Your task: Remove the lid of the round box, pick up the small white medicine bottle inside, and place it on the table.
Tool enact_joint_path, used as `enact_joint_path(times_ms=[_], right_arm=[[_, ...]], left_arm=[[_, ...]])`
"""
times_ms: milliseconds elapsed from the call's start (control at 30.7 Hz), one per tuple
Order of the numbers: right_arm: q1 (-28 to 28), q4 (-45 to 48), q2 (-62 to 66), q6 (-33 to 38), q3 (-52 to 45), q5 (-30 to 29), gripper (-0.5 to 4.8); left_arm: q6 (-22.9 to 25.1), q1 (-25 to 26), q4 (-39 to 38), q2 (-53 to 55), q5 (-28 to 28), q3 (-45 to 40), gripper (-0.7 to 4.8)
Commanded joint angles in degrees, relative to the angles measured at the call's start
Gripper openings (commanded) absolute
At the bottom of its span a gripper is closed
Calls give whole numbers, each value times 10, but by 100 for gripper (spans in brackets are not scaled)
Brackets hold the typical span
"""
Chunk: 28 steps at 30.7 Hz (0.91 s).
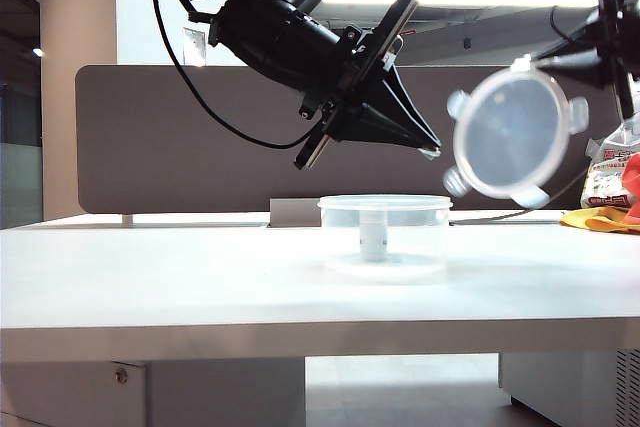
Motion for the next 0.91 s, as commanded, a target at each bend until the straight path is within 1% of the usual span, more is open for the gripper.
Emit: enact_joint_path(times_ms=[33,65,98,130,163,195,228,260,326,456,586,684,781,847,912], right_arm=[[-4,-99,-4,-77,2,33,-1],[-5,-123,-4,-94,2,39,2],[-5,-147,-4,-113,2,48,27],[-5,-164,-4,-123,2,56,68],[-5,-178,-4,-133,2,67,132],[-5,-187,-4,-140,2,74,178],[-5,-191,-4,-142,2,81,210],[-5,-191,-4,-142,2,84,232],[-5,-188,-4,-145,2,87,234],[-5,-185,-4,-154,2,88,234],[-5,-185,-4,-158,2,92,234],[-5,-185,-4,-161,2,91,234],[-4,-194,-8,-185,2,90,234],[0,-202,-14,-202,2,91,234],[6,-208,-21,-217,2,93,234]], left_arm=[[3,6,-1,-2,16,2,-6],[2,9,-2,-2,21,2,-6],[3,12,-2,-2,25,2,-6],[3,17,-2,-2,28,2,2],[3,22,-2,-3,30,2,26],[3,27,-2,-3,31,2,46],[3,32,-2,-3,31,2,68],[3,39,-2,-3,32,2,84],[3,50,-5,-3,33,2,89],[14,71,-6,-5,55,2,89],[38,82,-15,-17,47,2,89],[57,85,-26,-33,19,2,89],[78,91,-49,-51,-6,5,89],[93,91,-68,-66,-31,5,89],[118,91,-93,-83,-64,5,88]])
